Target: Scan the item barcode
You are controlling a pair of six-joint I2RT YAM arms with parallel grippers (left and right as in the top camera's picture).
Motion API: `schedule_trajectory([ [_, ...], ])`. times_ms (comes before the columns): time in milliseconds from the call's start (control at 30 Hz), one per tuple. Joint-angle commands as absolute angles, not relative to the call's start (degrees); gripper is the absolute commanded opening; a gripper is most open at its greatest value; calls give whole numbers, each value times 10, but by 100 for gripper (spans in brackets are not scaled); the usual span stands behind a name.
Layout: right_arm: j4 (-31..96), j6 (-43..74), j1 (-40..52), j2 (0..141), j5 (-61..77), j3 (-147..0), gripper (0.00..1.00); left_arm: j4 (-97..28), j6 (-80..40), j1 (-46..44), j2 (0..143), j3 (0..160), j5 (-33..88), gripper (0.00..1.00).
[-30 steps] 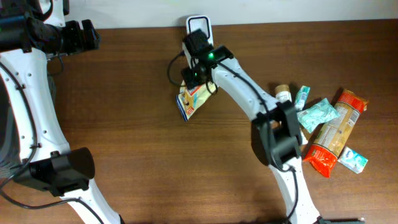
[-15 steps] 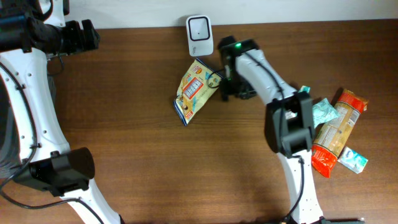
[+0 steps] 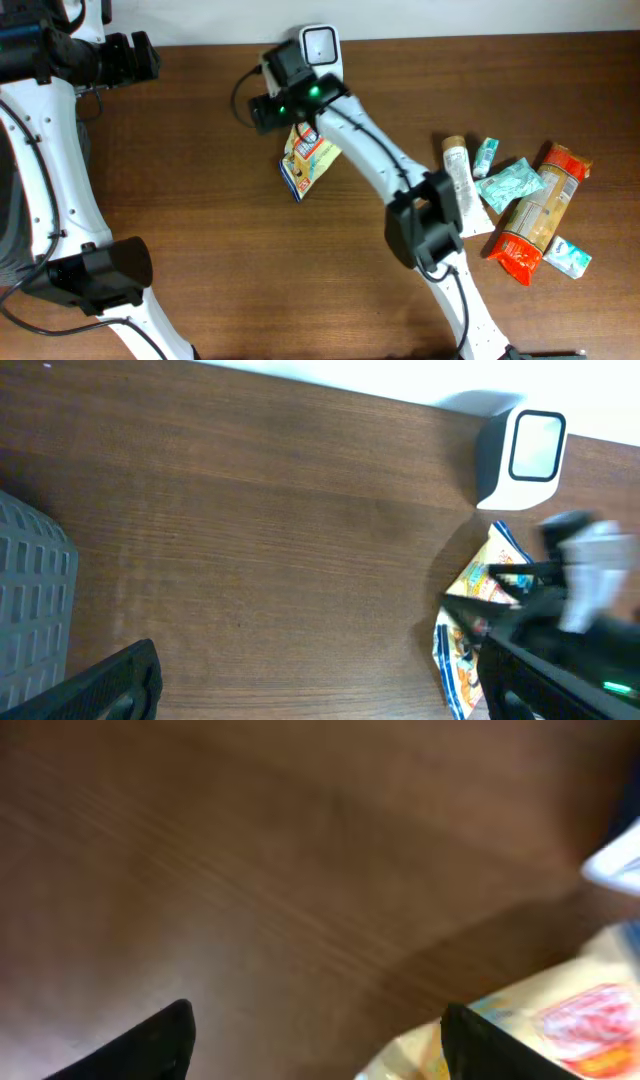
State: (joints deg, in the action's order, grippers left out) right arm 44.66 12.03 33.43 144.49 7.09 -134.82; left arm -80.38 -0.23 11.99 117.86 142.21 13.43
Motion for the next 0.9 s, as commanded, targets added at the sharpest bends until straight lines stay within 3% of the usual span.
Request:
schedule_trajectory([
  [0, 448, 132, 322, 1490, 22, -1318, 79, -803, 2, 122, 1183, 1423, 135, 99],
  [100, 489, 140, 298, 1490, 17, -1316, 79, -803, 2, 122, 1183, 1423, 135, 99],
  [300, 685, 137, 233, 1489, 17, -1316, 83, -803, 2, 122, 1183, 1423, 135, 99],
  [400, 768, 67, 178, 1489, 16, -1316, 83, -803, 2, 122, 1183, 1423, 135, 99],
  [633, 802, 62, 95, 1440, 32, -1335, 83, -803, 2, 122, 1183, 1423, 135, 99],
  [867, 813, 2, 146, 1244, 100, -1360, 86, -803, 2, 122, 1183, 1423, 135, 99],
])
